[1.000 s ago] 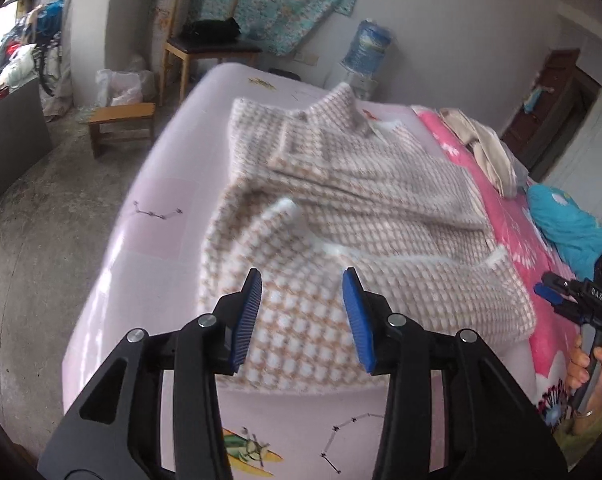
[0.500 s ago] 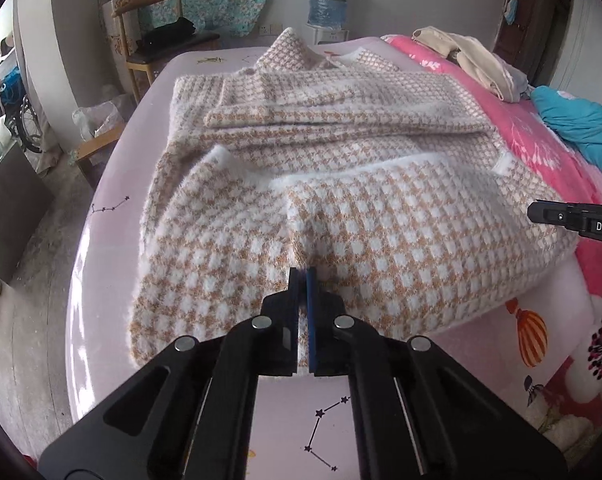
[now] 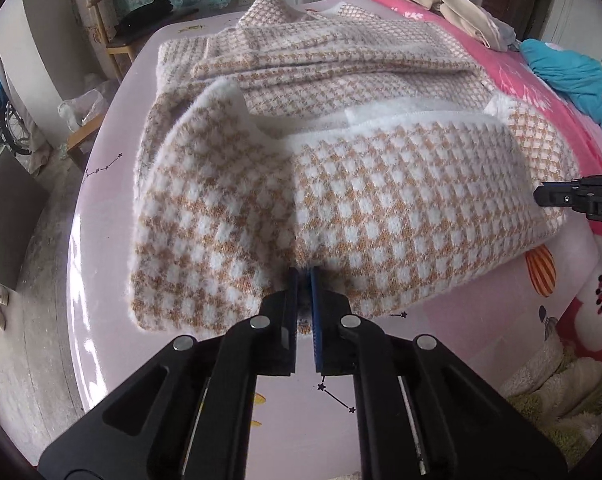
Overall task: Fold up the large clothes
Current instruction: 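Grasp the folded edge of the coat with both tools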
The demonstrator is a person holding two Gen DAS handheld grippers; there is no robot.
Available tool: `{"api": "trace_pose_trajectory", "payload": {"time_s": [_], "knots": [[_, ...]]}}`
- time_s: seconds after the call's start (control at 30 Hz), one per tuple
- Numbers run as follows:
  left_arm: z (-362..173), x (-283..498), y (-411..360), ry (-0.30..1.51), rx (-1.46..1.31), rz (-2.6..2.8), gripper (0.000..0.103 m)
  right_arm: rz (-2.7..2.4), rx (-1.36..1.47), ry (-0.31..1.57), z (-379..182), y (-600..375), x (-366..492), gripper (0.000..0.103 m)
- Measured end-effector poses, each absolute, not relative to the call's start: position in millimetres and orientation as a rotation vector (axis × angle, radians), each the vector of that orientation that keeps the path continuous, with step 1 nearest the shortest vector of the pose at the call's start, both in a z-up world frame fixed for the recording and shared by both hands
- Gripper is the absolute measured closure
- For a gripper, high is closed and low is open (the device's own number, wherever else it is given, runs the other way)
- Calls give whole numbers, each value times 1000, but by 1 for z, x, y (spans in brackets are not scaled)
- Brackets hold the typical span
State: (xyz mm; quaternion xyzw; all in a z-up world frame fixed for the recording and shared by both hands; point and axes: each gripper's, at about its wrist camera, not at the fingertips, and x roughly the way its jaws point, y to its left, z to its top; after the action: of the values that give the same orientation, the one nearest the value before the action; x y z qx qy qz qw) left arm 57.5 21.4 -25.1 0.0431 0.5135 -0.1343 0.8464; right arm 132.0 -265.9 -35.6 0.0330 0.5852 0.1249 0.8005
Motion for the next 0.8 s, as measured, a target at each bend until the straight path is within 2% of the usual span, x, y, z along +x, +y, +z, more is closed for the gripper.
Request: {"api": "trace_pose_trajectory", "payload": {"time_s": [0.07,0.1,0.13,0.2,0.27,0.33,0.4,0.8], "knots": [[-16,59,34,1070,36,-290,96,282,87,1233,-23,-272,133,83],[-10,61,40,1048,13,-287,93,288,102,1206,-14,-278,133,71],[-4,63,45,1020,0,-277,86,287,120,1169,-4,-285,134,60],[6,72,55,967,-1,-231,73,265,158,1102,10,-301,138,53],[9,88,60,952,9,-186,69,214,172,1077,12,-317,148,53],[7,106,62,953,17,-167,58,178,183,1081,7,-329,162,53],[2,124,62,968,46,-153,53,182,205,1096,-3,-337,178,53],[-25,187,59,1066,-28,-222,53,380,408,1259,-48,-342,249,53]]}}
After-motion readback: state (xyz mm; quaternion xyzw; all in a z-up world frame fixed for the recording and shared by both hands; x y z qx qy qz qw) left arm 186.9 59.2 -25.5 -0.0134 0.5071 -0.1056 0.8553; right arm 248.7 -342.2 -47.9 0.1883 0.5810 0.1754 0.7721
